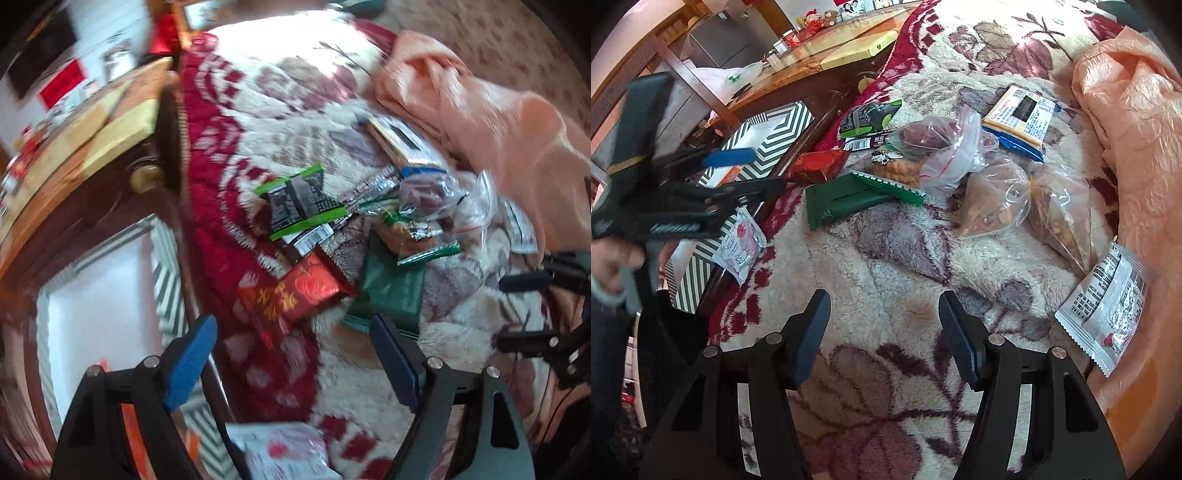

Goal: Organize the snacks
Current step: 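Grasp the red rose-printed packet on the blanket with the left gripper, then lift the red packet toward the tray with the left gripper while the right gripper grasps the pink strawberry packet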

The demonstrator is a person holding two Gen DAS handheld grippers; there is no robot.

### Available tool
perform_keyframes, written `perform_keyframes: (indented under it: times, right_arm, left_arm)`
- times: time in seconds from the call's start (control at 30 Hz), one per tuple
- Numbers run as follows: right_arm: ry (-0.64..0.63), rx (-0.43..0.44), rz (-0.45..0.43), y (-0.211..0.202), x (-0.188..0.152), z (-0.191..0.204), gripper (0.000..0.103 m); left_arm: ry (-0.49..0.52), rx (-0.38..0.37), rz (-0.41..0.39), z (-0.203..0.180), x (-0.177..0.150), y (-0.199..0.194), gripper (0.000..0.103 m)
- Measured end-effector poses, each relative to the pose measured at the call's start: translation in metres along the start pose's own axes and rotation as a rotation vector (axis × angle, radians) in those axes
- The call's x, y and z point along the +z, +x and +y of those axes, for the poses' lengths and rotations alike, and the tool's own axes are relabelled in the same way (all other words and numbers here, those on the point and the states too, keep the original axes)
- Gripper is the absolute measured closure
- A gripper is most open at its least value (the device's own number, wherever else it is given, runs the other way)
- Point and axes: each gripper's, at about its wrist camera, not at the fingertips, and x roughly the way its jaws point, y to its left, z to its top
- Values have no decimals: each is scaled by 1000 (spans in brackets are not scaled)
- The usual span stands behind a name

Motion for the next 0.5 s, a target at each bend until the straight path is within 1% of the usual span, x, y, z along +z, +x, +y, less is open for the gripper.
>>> perform_keyframes:
  times: [0.13,0.2,0.27,0.3,0.33,0.37,0.4,0.43,0.5]
  right_arm:
    - [8,-4,10,2,0,-6,42]
    - [17,-8,15,4,1,-11,42]
    - [27,-11,20,6,1,-15,42]
    - [32,-10,19,6,1,-16,42]
    - [35,-8,18,6,1,-17,42]
    - [37,-5,17,6,2,-18,42]
    - [38,-4,17,6,2,-18,42]
    - [37,-4,18,6,2,-18,42]
    - [34,-3,19,7,2,-18,42]
  left_arm:
    - [123,3,61,-5,12,22,17]
    - [179,6,79,-10,16,29,17]
    - [195,-21,86,-9,20,32,17]
    - [186,-41,94,-7,22,34,21]
    - [175,-70,107,-5,23,37,31]
    - [162,-108,119,-4,23,40,37]
    - [152,-134,123,-3,23,41,57]
    - [145,-129,123,-3,23,41,67]
    - [140,-102,138,-6,22,44,68]
